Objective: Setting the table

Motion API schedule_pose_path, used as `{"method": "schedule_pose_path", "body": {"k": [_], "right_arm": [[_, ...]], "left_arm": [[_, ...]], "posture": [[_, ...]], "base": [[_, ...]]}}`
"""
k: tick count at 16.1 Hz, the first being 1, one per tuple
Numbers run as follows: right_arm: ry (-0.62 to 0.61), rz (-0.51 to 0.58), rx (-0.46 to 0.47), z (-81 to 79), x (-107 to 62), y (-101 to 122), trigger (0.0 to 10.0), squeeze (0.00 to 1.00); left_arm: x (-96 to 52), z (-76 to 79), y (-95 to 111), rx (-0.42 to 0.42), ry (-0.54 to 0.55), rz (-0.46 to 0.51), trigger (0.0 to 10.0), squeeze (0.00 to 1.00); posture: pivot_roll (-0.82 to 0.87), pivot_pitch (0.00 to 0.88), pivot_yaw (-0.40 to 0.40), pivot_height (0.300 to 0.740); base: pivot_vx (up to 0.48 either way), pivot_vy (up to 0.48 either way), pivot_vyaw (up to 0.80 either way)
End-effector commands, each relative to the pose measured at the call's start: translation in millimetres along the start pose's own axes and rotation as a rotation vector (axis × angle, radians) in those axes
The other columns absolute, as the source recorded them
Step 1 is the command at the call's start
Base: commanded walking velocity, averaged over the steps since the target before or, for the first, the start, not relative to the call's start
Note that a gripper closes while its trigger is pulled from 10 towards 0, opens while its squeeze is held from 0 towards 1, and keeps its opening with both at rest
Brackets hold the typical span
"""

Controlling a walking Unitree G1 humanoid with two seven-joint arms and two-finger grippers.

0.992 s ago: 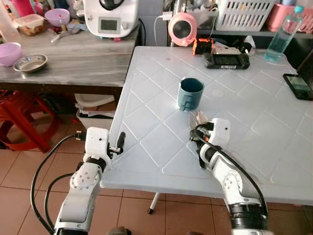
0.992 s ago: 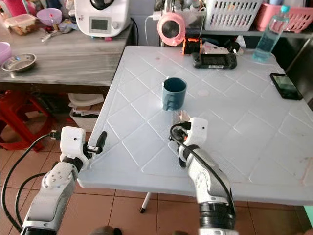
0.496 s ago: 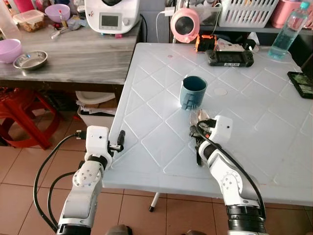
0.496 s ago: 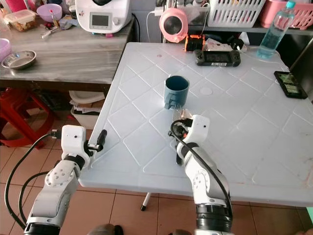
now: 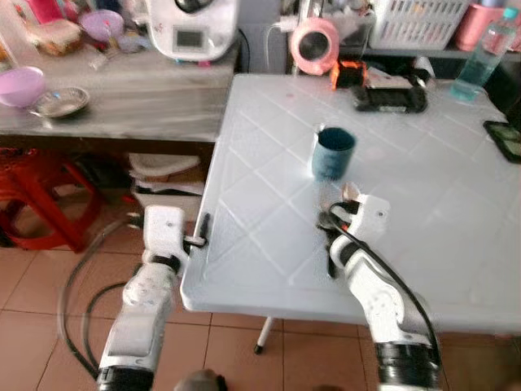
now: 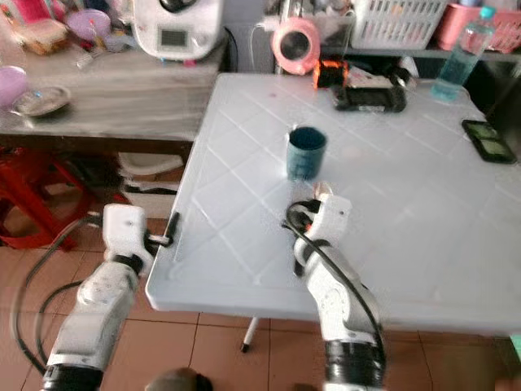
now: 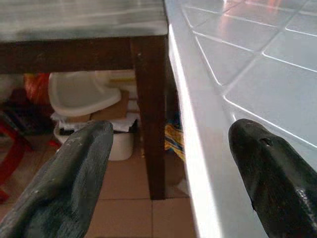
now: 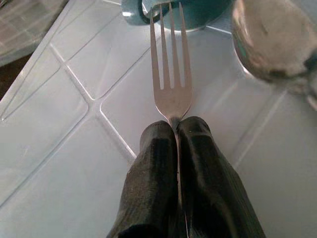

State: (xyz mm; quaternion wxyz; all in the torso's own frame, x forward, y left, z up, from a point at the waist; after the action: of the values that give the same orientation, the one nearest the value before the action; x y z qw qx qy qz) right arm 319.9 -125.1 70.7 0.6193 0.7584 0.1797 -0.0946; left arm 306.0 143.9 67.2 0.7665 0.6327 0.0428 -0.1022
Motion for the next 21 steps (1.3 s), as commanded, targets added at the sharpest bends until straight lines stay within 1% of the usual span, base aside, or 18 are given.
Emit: {"method": "schedule_pose_path", "body": {"k": [1, 3, 4, 5, 6, 8, 13, 18, 19, 21], "right_arm": [[-0.002, -0.011, 0.024, -3.8, -1.2, -5, 10.0, 0.00], [-0.027, -0.026, 0.016, -0.1, 0.1, -7, 10.0, 0.00], [-0.046, -0.055, -0.005, 3.4, 0.2, -12, 10.0, 0.00], [-0.067, -0.106, -0.035, 8.4, 0.5, -22, 10.0, 0.00], [-0.084, -0.147, -0.026, 13.2, 0.9, -31, 10.0, 0.00], [-0.094, -0.192, -0.023, 16.4, 0.6, -39, 10.0, 0.00], [-0.112, -0.194, -0.046, 21.8, 3.1, -36, 10.0, 0.00], [-0.163, -0.204, -0.058, 37.8, 3.0, -37, 10.0, 0.00], [-0.171, -0.201, -0.064, 40.3, 3.0, -36, 10.0, 0.00], [-0.173, -0.197, -0.064, 41.9, 3.5, -34, 10.0, 0.00]], "left_arm": [[1.8, 3.4, 2, -0.004, -0.012, 0.007, 10.0, 0.00], [1.8, 3.9, 1, -0.005, -0.014, 0.007, 10.0, 0.00], [1.9, 4.9, 2, -0.002, -0.019, 0.012, 10.0, 0.00], [1.9, 6.5, 4, 0.003, -0.029, 0.022, 10.0, 0.00], [1.7, 7.1, 4, -0.003, -0.032, 0.024, 10.0, 0.00], [1.8, 7.2, 4, -0.002, -0.032, 0.025, 10.0, 0.00], [0.5, 7.6, 5, 0.006, -0.045, 0.033, 10.0, 0.00], [-0.7, 8.8, 6, 0.012, -0.062, 0.041, 10.0, 0.00], [-1.5, 10.4, 9, 0.002, -0.082, 0.056, 10.0, 0.00], [-3.2, 16.1, 13, -0.048, -0.144, 0.065, 10.0, 0.00]], "posture": [[-0.02, 0.000, 0.029, 0.740], [-0.02, 0.000, 0.029, 0.740], [-0.02, 0.000, 0.028, 0.740], [-0.02, 0.000, 0.028, 0.740], [-0.02, 0.000, 0.027, 0.740], [-0.02, 0.000, 0.027, 0.740], [-0.02, 0.000, 0.028, 0.740], [-0.01, 0.000, 0.027, 0.740], [-0.01, 0.000, 0.029, 0.740], [-0.01, 0.000, 0.030, 0.740]], "base": [[0.000, 0.480, -0.73], [0.000, 0.480, -0.71], [0.000, 0.319, 0.00], [0.000, 0.000, 0.00], [0.000, 0.000, 0.00], [0.000, 0.000, 0.00], [0.000, 0.000, 0.00], [0.000, 0.000, 0.00], [0.000, 0.000, 0.00], [0.000, 0.000, 0.00]]}}
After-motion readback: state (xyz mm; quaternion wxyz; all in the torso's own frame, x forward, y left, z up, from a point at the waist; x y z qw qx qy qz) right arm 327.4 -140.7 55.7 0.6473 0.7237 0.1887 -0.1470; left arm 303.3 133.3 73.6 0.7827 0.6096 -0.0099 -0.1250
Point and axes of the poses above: a point about 5 cm out from each wrist's last joint towards the gripper, its own x axis pointing out of the wrist towards the gripper, its own y axis along the axis of the wrist's last joint, z = x × y, the point moved 4 cm from there along x, pointing out of the wrist towards the gripper, and after that the axes turned 12 degrees about -x, right-handed, at the moved point
